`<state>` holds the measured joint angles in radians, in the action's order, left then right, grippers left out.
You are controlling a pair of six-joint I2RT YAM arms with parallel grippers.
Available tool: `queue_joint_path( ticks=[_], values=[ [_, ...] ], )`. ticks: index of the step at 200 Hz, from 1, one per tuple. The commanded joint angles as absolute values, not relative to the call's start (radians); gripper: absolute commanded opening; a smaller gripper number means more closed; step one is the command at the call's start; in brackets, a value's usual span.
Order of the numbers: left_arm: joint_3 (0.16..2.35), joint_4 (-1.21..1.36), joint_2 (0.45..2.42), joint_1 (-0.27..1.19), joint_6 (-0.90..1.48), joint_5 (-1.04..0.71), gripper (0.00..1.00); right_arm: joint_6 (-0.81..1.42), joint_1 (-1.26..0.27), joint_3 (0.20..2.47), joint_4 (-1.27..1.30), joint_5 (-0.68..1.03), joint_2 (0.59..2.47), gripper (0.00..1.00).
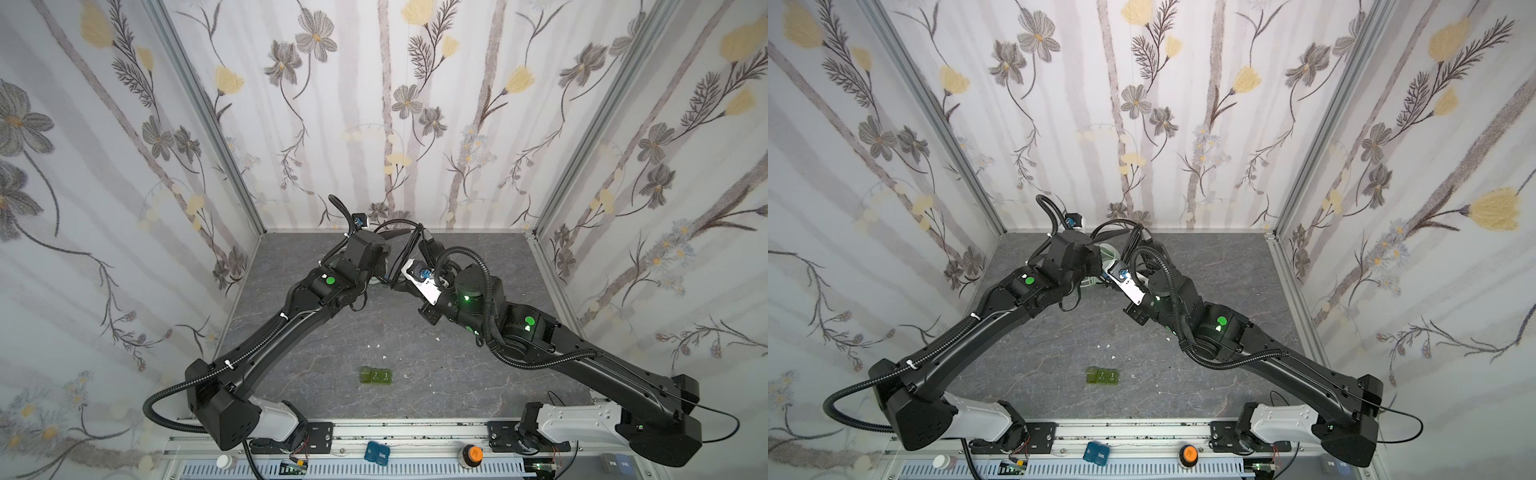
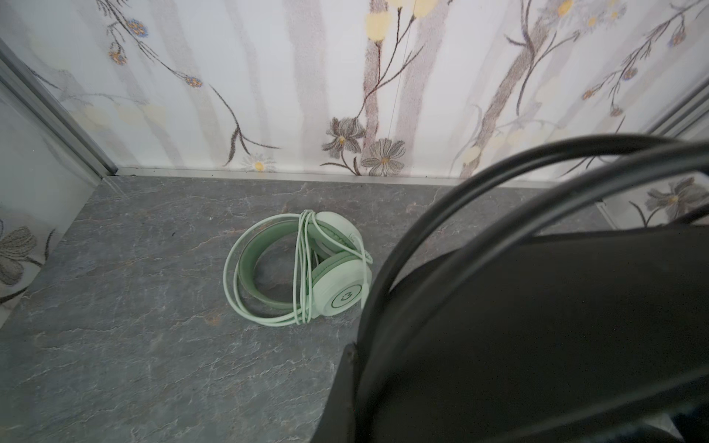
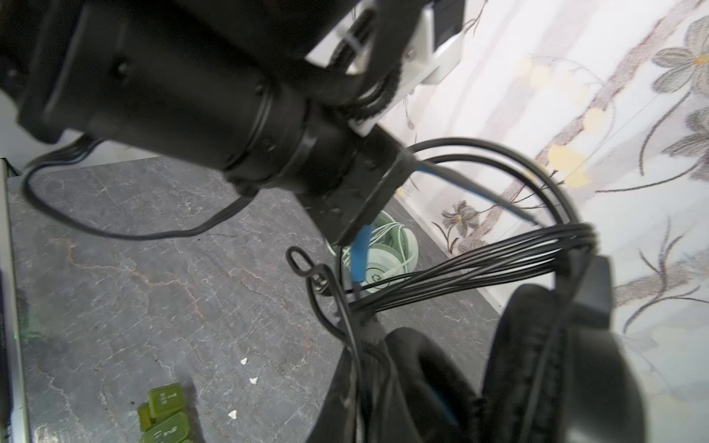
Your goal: Wrap the headphones
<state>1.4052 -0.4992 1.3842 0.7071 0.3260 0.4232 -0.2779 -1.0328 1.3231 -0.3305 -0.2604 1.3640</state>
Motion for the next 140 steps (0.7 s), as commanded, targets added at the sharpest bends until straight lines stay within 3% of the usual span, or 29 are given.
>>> queue_joint_path(
  ticks=[1, 62, 140],
  values=[
    [1.371, -0.491, 1.344, 0.707, 0.264, 0.401, 0.00, -0.338, -1.011, 1.377, -0.395, -0.289, 1.374, 0.00],
    [1.317, -0.566, 1.266, 0.709, 0.153, 0.386, 0.00, -0.410, -0.962, 1.446, -0.438, -0.355, 1.374, 0.00],
    [1.356, -0.657, 1.228, 0.725, -0.015, 0.167, 0.00, -0.471, -0.914, 1.441, -0.483, -0.367, 1.376, 0.00]
  ],
)
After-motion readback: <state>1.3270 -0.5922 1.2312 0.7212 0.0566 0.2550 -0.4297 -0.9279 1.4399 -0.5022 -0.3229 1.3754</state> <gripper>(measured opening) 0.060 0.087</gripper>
